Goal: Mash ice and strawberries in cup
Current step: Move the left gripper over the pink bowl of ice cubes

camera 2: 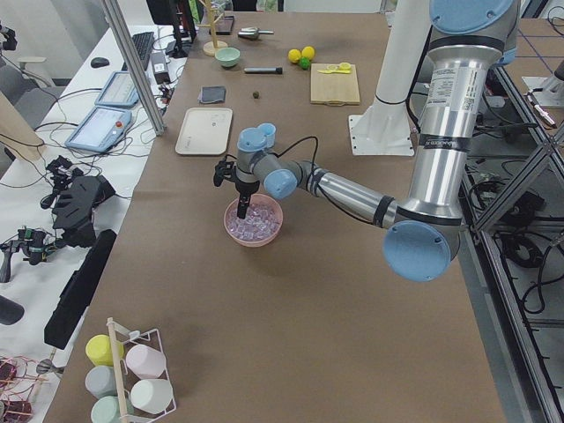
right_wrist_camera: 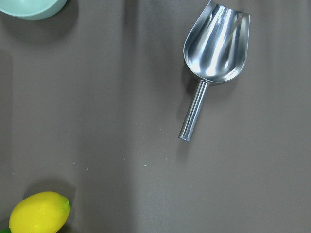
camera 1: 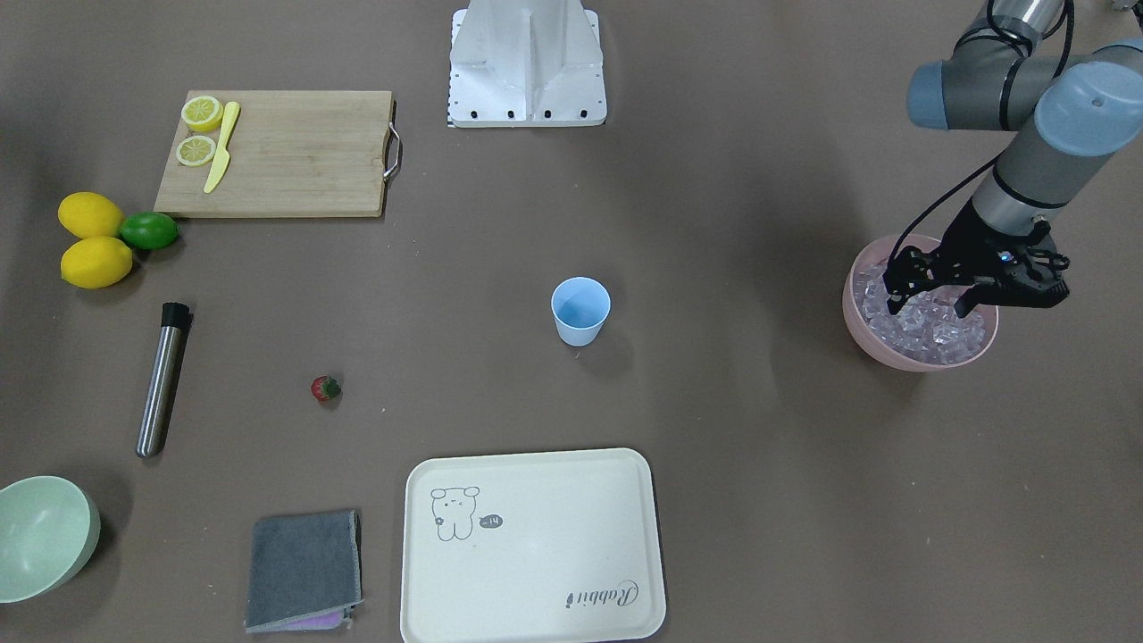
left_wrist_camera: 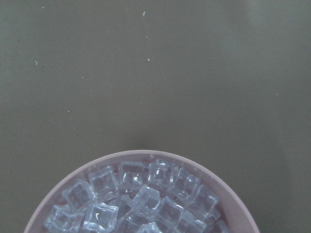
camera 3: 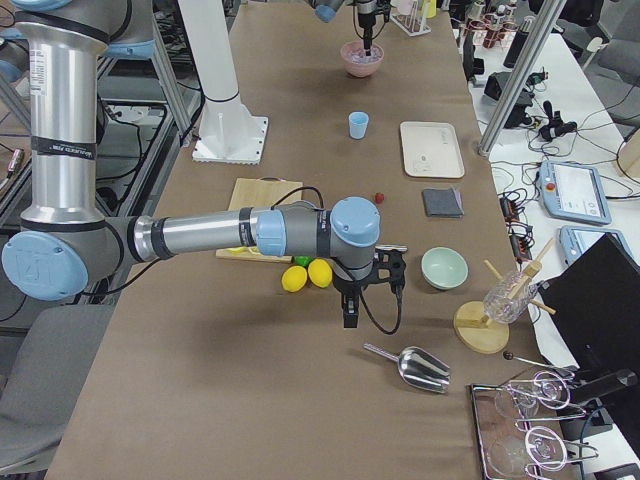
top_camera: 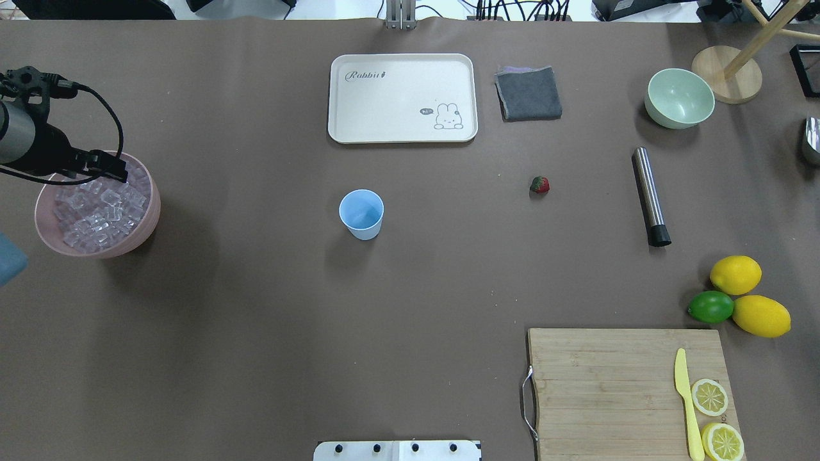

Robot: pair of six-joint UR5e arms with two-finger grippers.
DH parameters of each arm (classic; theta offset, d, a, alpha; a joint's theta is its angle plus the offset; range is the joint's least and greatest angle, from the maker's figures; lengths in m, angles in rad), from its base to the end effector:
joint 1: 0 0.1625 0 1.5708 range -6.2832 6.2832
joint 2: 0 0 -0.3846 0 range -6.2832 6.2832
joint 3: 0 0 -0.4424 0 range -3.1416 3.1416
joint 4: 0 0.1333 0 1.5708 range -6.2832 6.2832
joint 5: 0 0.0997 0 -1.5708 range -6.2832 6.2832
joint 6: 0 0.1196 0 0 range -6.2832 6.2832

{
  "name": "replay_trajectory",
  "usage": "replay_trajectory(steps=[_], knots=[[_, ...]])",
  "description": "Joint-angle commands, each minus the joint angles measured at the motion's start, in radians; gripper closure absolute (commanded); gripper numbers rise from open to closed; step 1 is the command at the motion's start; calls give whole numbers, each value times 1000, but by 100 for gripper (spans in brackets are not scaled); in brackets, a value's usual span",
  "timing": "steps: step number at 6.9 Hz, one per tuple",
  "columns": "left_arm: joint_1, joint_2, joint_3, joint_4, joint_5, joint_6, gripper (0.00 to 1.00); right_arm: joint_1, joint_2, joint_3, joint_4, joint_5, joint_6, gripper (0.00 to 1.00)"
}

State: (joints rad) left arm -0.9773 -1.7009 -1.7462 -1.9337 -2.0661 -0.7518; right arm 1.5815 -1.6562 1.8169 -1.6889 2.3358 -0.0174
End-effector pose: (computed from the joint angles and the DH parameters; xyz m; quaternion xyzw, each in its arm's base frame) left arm 0.2807 -0.5528 0.4316 0.1045 0.3793 0.0077 0.9193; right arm 0.0559 -0.5066 0.5569 0.0250 -0.3728 -0.0111 0.9275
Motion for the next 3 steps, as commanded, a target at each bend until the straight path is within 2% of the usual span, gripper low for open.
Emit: replay_trajectory(steps=[1, 3], knots=[[20, -9, 25, -1, 0, 0, 8, 0, -1, -2, 0, 1, 1, 0], [22, -9, 30, 1, -3, -3, 10, 0, 3, -5, 1, -1, -1, 0]])
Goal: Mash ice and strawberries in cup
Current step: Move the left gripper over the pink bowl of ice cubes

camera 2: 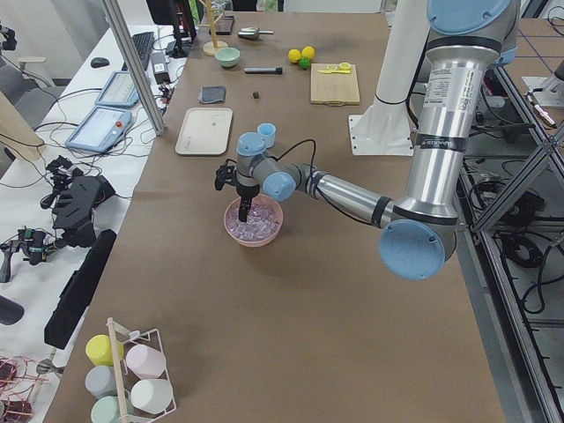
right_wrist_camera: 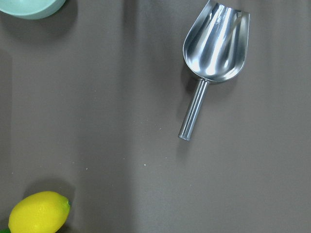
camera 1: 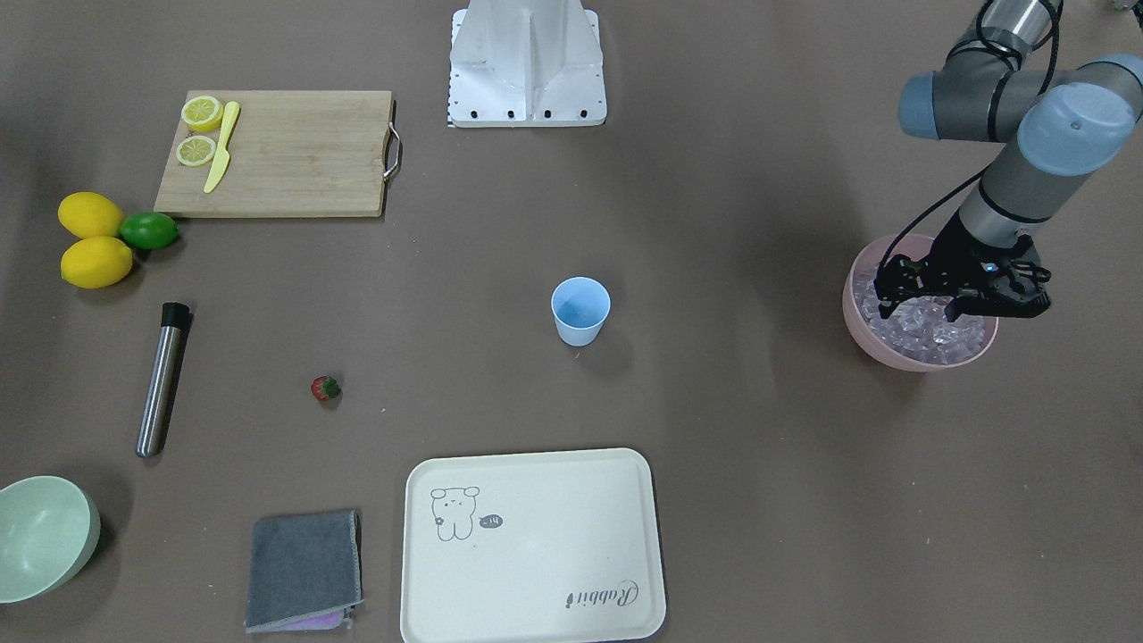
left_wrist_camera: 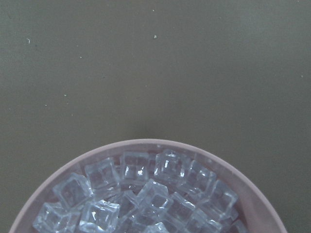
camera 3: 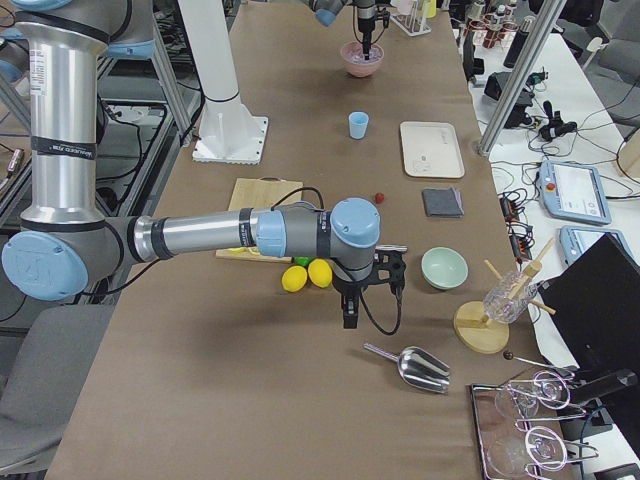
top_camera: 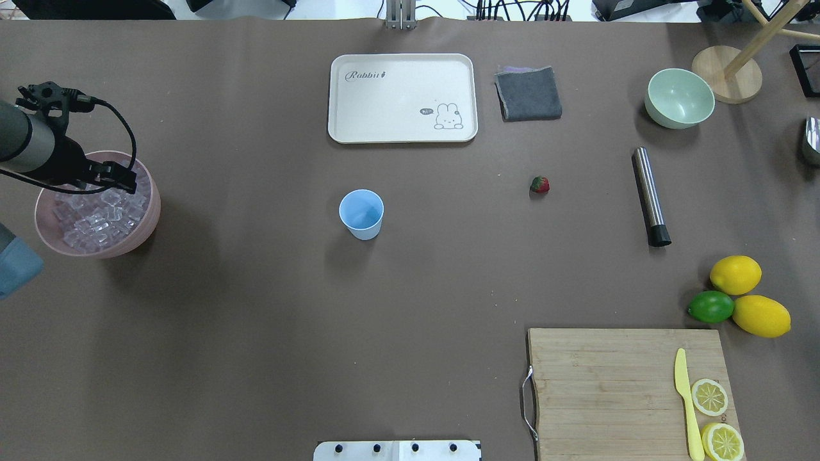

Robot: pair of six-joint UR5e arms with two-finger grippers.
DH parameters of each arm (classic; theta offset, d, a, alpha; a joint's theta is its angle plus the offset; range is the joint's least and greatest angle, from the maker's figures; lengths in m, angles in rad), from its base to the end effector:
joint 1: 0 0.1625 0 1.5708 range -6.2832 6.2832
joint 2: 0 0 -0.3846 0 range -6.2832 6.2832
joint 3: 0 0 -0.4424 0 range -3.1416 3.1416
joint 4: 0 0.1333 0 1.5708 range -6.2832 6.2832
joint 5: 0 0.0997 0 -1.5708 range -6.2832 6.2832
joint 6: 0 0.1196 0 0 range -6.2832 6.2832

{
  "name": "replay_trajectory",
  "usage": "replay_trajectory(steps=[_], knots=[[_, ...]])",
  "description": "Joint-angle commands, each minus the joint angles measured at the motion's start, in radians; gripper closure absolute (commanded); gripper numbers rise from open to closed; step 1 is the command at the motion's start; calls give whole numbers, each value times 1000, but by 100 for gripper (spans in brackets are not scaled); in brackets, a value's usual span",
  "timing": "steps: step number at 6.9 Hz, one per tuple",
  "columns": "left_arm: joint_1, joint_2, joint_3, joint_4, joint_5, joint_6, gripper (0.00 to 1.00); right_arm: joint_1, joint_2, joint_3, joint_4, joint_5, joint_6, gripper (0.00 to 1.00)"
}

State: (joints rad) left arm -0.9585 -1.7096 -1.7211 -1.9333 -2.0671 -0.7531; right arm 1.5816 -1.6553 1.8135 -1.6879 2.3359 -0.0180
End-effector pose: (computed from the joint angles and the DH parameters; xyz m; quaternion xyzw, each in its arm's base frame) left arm 0.2940 -0.5515 0.4404 0.0939 0.3763 0.0138 0.9216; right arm 0.0559 -0.5070 0.5581 0.0244 -0.3729 -0.0110 0.9275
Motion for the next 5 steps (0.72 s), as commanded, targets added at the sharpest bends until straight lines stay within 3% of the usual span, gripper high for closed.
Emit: replay_trajectory(steps=[1, 2, 5], knots=[[3, 1, 9, 1, -7, 0, 20, 0, 3, -3, 1, -1, 0, 0], [3, 1, 12, 1, -8, 4, 25, 0, 3, -2, 1, -1, 1, 0], [3, 7, 20, 1, -11, 8, 25, 0, 5, 0, 2, -1, 0, 0]])
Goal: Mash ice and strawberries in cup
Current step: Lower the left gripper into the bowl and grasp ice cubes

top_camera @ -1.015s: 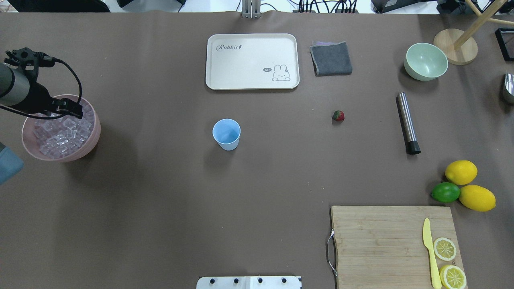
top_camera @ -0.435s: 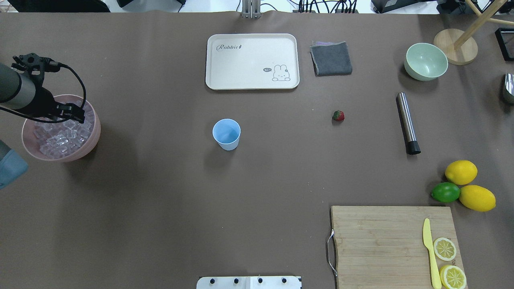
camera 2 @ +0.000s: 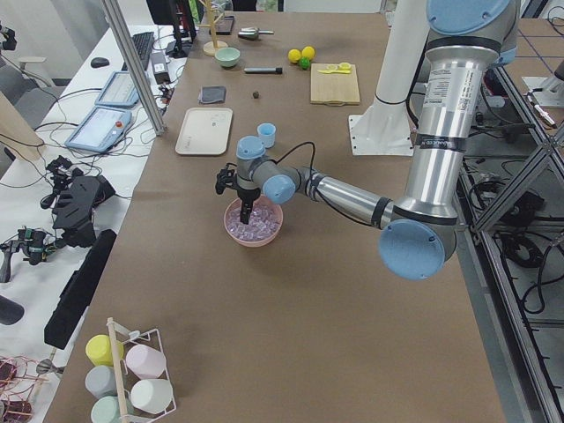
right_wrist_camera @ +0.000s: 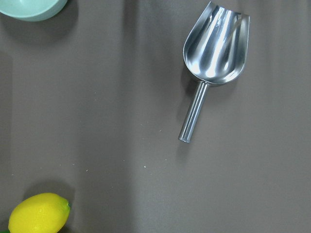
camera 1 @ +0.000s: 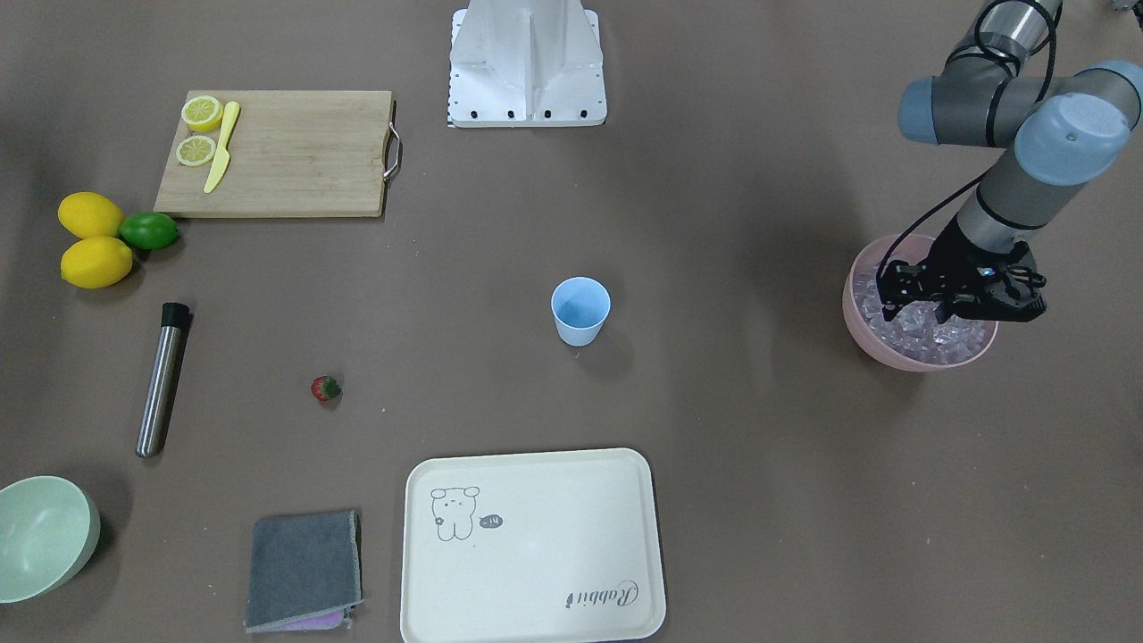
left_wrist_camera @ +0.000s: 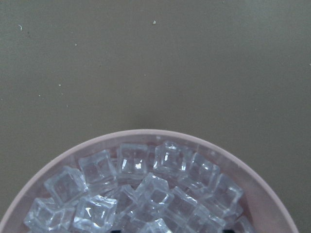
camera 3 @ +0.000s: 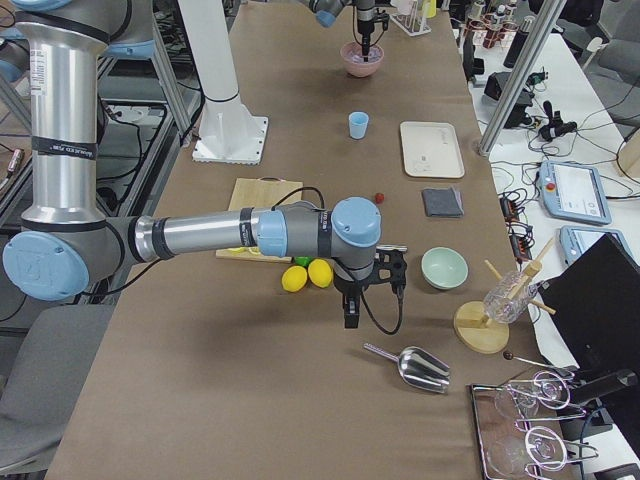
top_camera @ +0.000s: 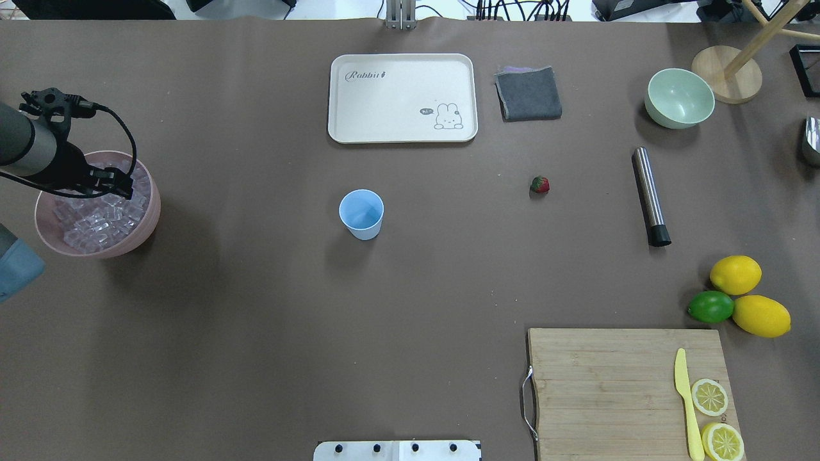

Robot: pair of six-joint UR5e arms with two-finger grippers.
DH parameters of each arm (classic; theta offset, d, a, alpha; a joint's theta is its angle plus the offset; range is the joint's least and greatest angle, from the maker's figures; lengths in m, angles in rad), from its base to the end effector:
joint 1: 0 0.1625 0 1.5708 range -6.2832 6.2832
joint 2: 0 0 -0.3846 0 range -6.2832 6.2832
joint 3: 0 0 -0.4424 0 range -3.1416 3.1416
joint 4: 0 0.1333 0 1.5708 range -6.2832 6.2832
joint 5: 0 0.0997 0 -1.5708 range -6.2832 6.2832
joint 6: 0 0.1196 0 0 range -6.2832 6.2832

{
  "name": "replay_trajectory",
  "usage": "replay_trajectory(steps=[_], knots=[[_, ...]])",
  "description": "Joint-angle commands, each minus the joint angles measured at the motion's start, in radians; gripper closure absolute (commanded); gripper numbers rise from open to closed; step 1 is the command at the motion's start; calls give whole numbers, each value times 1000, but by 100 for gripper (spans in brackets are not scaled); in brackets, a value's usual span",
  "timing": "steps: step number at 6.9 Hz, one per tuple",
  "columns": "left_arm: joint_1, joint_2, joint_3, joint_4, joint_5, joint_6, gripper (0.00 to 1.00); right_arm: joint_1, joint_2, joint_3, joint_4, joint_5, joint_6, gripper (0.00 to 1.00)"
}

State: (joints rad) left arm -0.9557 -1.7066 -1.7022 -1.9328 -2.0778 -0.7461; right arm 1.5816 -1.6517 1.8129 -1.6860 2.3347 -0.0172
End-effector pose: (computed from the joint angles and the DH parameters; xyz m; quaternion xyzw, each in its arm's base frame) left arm 0.2968 -0.5505 0.4526 0.0827 0.3738 0.0172 0.9236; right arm 0.0561 -0.5086 0.5565 0.0266 -0.3723 -0.0115 0.9277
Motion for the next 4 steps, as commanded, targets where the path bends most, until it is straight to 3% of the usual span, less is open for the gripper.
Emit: replay_trajectory(steps=[1, 4], knots=[[0, 7, 3, 0, -1, 1, 25, 0, 1, 0, 0, 2, -1, 0], [2, 4, 26, 0, -2, 2, 25, 0, 10, -3, 2, 5, 0, 0]])
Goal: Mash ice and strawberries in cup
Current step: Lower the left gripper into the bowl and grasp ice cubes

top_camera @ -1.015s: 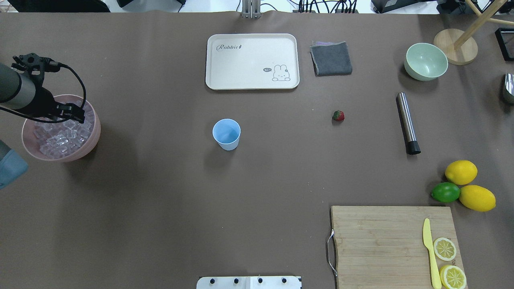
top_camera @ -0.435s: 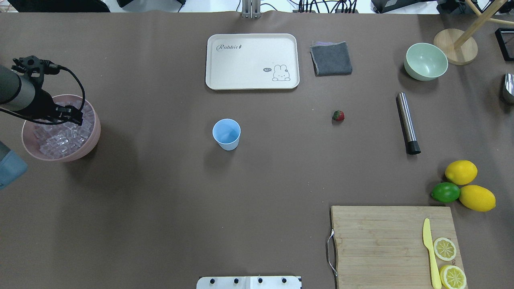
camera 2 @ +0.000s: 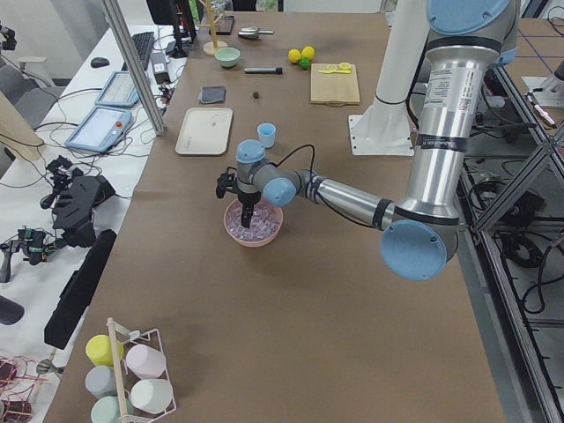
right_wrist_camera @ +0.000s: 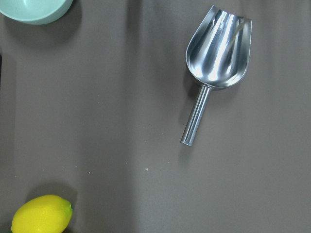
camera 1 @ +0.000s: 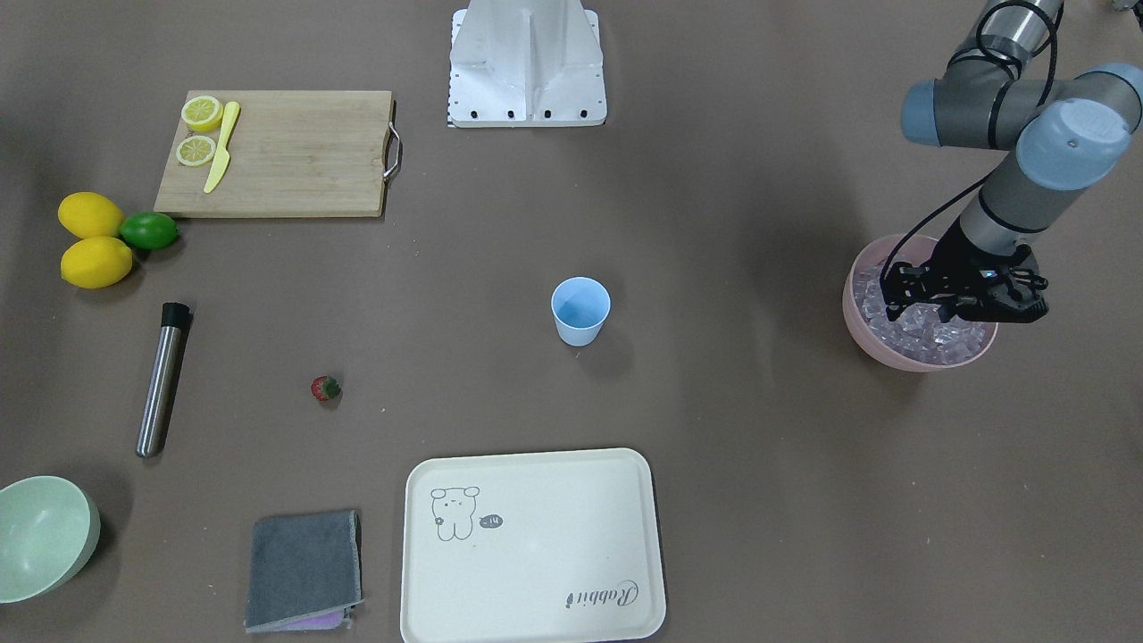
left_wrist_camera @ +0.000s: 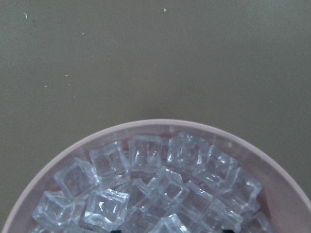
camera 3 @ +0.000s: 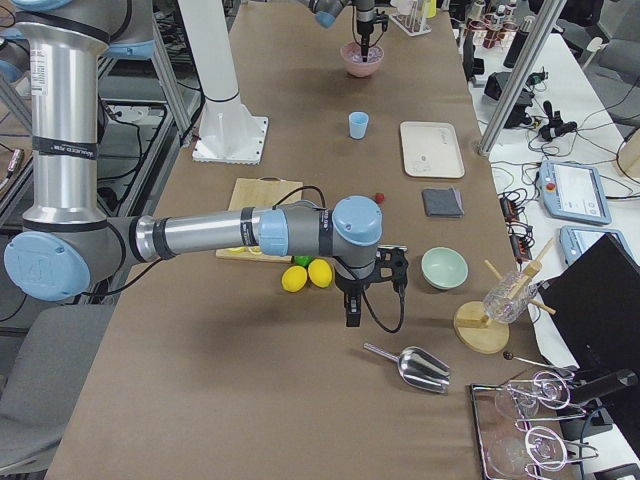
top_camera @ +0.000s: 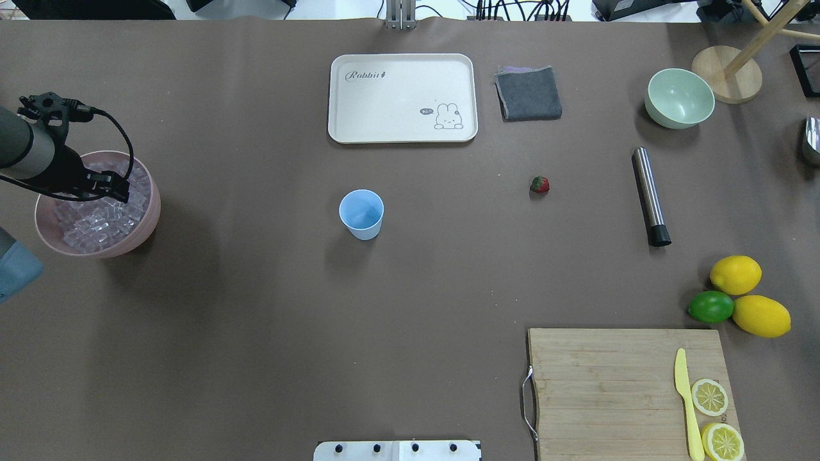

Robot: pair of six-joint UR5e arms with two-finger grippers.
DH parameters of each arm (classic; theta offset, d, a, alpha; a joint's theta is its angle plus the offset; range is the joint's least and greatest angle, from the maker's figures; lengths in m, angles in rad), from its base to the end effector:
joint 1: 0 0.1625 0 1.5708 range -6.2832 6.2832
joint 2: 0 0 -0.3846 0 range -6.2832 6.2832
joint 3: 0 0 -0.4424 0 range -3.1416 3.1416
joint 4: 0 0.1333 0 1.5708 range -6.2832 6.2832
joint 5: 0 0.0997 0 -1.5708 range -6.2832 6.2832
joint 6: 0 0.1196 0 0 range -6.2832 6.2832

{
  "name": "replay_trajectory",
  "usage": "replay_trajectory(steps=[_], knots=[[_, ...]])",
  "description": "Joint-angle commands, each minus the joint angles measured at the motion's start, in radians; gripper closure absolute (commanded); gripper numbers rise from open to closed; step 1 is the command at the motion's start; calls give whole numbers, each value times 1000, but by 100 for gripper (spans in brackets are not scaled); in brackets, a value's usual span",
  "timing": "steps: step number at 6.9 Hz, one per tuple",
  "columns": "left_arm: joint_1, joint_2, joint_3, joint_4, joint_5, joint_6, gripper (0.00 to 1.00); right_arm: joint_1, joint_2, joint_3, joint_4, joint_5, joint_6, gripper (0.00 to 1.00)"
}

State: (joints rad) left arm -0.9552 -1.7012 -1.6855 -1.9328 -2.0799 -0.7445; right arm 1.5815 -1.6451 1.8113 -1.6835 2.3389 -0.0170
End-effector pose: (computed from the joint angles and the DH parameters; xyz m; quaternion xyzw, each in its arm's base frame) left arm 0.2972 -0.5500 0.4654 0.0738 0.3687 0.0156 0.9265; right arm 0.0557 -0.5113 0.5534 0.0300 -0.3742 -0.0129 0.9268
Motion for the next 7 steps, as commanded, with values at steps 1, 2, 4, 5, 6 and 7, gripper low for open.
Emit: replay_trajectory(steps=[1, 2, 4, 5, 6, 7], knots=[[4, -1, 10, -2, -15, 1, 25, 0, 2, -1, -1, 0, -1, 0], [4, -1, 10, -2, -84, -4, 25, 0, 2, -1, 2, 0, -1, 0], [4, -1, 9, -2, -91, -7, 25, 2, 4, 0, 2, 0, -1, 0], [4, -1, 10, -2, -91, -4, 25, 2, 4, 3, 2, 0, -1, 0], [4, -5, 12, -2, -91, -1, 25, 2, 2, 6, 1, 0, -1, 0], [4, -5, 13, -2, -89, 4, 26, 2, 2, 10, -1, 0, 0, 0]])
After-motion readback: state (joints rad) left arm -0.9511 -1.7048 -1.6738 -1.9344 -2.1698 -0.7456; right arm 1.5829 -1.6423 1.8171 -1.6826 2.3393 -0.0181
